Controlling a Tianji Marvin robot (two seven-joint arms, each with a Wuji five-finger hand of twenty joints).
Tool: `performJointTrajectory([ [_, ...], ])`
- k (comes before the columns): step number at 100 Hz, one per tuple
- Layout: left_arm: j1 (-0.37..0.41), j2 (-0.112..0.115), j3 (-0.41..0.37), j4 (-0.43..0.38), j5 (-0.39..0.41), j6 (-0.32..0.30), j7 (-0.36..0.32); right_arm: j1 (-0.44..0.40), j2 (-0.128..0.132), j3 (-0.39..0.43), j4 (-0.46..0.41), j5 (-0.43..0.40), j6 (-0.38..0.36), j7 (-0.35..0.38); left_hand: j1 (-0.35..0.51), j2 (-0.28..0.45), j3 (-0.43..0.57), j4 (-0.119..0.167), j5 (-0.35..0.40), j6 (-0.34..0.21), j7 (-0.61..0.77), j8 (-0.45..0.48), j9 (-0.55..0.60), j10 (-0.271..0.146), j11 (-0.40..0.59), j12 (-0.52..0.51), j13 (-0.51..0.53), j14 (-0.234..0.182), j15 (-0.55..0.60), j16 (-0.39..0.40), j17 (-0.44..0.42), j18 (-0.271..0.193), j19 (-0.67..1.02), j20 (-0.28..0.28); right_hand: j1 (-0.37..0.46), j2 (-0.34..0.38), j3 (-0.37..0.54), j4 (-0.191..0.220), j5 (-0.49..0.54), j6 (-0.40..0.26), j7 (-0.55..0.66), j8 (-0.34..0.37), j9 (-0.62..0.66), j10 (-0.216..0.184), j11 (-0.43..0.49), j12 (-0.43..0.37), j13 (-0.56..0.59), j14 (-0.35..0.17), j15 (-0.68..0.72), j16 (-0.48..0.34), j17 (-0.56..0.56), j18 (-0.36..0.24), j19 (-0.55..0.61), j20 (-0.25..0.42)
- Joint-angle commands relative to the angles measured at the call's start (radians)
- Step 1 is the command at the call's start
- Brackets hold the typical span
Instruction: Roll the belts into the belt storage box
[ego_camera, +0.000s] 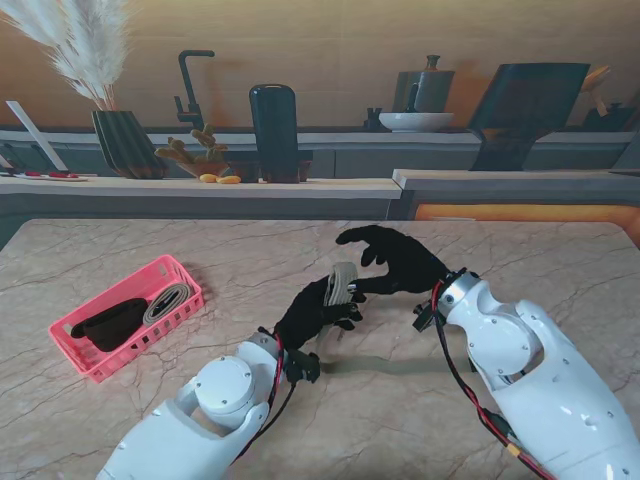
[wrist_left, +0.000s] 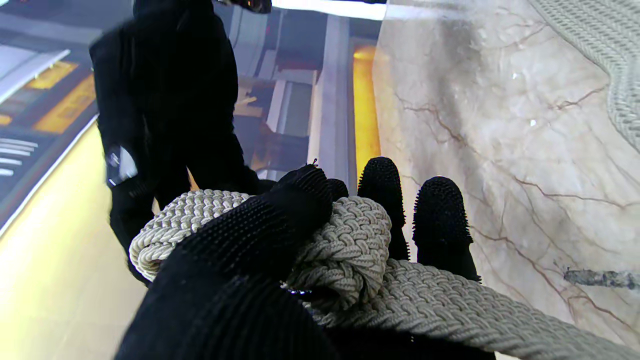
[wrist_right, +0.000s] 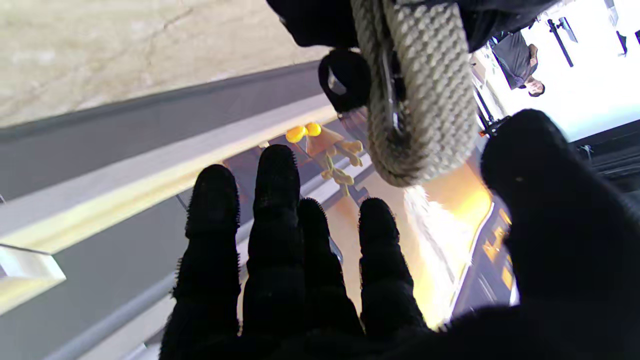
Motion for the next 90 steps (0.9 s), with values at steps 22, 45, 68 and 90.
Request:
performJointTrajectory([
  [22, -0.005, 0.013, 0.016, 0.007, 0.023, -0.028, -0.03, 0.042, 0.004, -0.064, 0.069, 0.043, 0.013, 0.045, 0.109, 0.206, 0.053, 0.008, 0.109, -0.054, 0.119, 0.034, 0.014, -0.009, -0.015, -0.01, 0.019, -0.008, 0.018, 0.007, -0.002, -0.007, 0.0, 0.021, 0.003, -0.013, 0.099, 0.013, 0.269, -0.152, 0.078, 0.04, 0.34, -0.101, -0.054, 0.007, -0.031, 0.0, -0.142, -0.061, -0.095, 0.007, -0.082, 0.069],
  [45, -0.003, 0.012, 0.015, 0.005, 0.013, -0.022, -0.033, 0.065, 0.008, -0.109, 0.085, 0.103, -0.014, 0.088, 0.109, 0.206, 0.052, 0.008, 0.112, -0.056, 0.111, 0.035, 0.017, -0.007, -0.018, -0.009, 0.017, -0.006, 0.014, 0.001, -0.004, -0.005, -0.006, 0.021, 0.154, -0.041, 0.074, -0.085, 0.325, -0.362, 0.41, -0.149, 0.551, -0.171, -0.045, 0.035, 0.038, -0.019, -0.129, -0.039, -0.064, 0.006, -0.08, 0.076],
  [68, 0.004, 0.011, 0.006, -0.005, -0.013, -0.001, -0.037, 0.08, -0.012, -0.131, 0.095, 0.142, -0.001, 0.035, -0.068, 0.047, 0.064, 0.017, 0.084, -0.068, 0.009, -0.057, 0.038, 0.012, -0.087, 0.103, 0.004, 0.02, -0.012, -0.011, -0.032, 0.022, -0.017, 0.006, 0.243, -0.045, 0.148, -0.094, 0.505, -0.402, 0.557, -0.21, 0.746, -0.186, 0.039, 0.094, 0.115, -0.036, 0.015, 0.048, -0.013, -0.001, -0.029, 0.076],
  [90, -0.003, 0.005, 0.006, 0.006, 0.008, 0.023, -0.012, 0.047, -0.053, -0.074, 0.031, 0.048, 0.028, -0.186, -0.262, -0.025, -0.003, 0.034, 0.03, -0.035, -0.137, -0.099, -0.005, 0.015, -0.046, -0.016, -0.05, 0.029, 0.004, -0.13, -0.102, 0.045, -0.05, -0.022, 0.236, -0.05, 0.192, -0.109, 0.509, -0.379, 0.569, -0.207, 0.742, -0.174, 0.079, 0.079, 0.111, -0.036, 0.085, 0.074, -0.004, -0.002, 0.003, 0.071],
])
